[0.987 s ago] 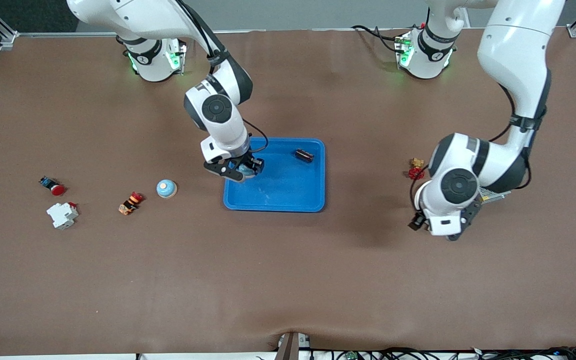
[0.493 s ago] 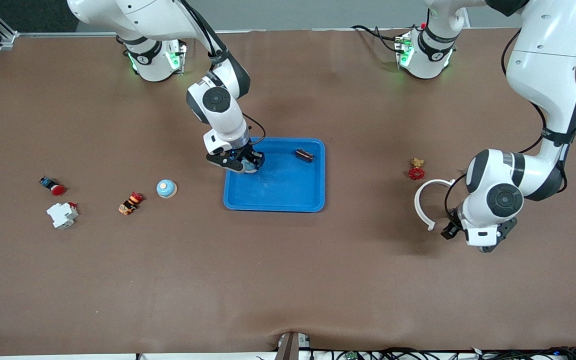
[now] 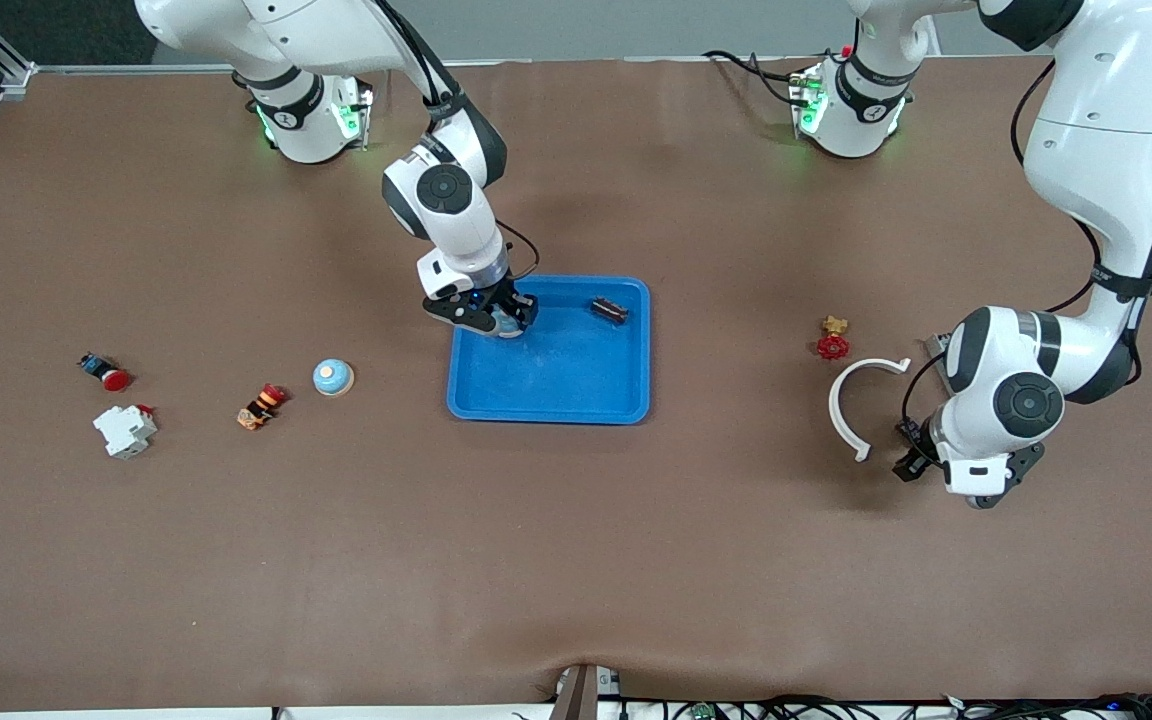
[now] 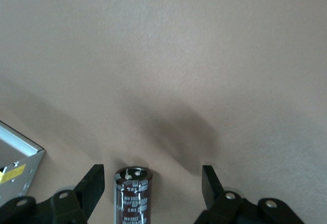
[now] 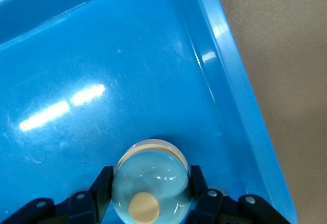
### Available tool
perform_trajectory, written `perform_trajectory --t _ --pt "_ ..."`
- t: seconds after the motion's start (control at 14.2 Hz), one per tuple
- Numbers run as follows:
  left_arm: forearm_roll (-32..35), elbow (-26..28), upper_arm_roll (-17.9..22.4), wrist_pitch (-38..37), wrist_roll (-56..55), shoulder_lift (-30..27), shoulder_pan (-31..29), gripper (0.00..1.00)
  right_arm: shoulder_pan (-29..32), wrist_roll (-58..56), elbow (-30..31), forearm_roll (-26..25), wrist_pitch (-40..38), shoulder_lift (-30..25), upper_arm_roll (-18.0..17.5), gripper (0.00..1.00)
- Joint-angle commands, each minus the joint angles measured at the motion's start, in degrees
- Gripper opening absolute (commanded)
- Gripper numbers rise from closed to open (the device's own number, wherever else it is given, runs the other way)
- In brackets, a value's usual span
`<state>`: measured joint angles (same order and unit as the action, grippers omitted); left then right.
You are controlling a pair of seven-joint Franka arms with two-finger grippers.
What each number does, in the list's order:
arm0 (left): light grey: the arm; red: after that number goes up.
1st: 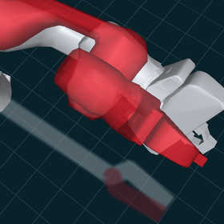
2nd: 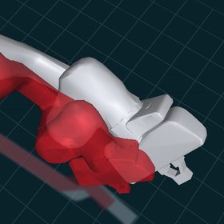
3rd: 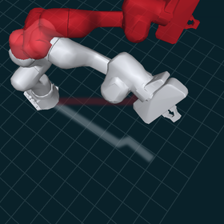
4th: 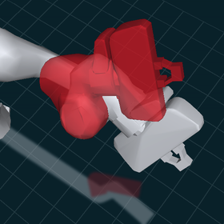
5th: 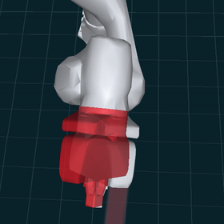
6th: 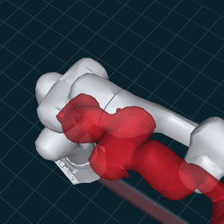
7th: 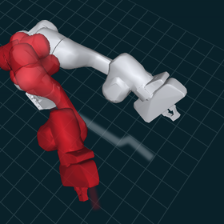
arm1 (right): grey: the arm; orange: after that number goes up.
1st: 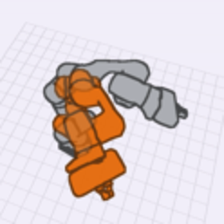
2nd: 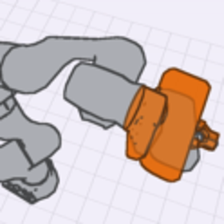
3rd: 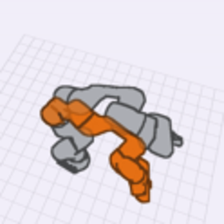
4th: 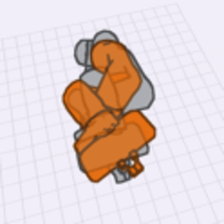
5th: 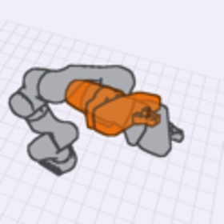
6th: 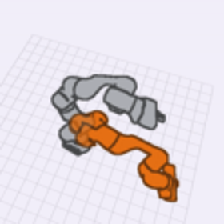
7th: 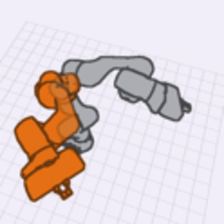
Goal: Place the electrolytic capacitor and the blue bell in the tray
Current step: 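Lower the bell into the tray while the left gripper grasps another capacitor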
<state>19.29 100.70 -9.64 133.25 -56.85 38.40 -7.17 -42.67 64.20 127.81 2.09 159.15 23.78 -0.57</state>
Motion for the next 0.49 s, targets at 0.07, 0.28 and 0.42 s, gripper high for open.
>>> perform_trajectory --t 0.07,0.28,0.42 --pt "1.54 3.27 -0.64 0.78 -0.37 -1.40 -1.08 0.74 -0.75 1.37 2.71 -0.42 1.87 -1.72 0.48 0.00" --pt "1.54 3.28 -0.64 0.34 -0.63 -2.10 -1.61 0.00 -1.19 1.37 2.62 -0.42 1.87 -1.19 0.57 0.00" --pt "1.54 2.93 -0.73 0.34 -0.02 -3.07 -1.53 0.00 -1.10 1.37 2.62 -0.42 1.87 -1.01 0.57 0.00"
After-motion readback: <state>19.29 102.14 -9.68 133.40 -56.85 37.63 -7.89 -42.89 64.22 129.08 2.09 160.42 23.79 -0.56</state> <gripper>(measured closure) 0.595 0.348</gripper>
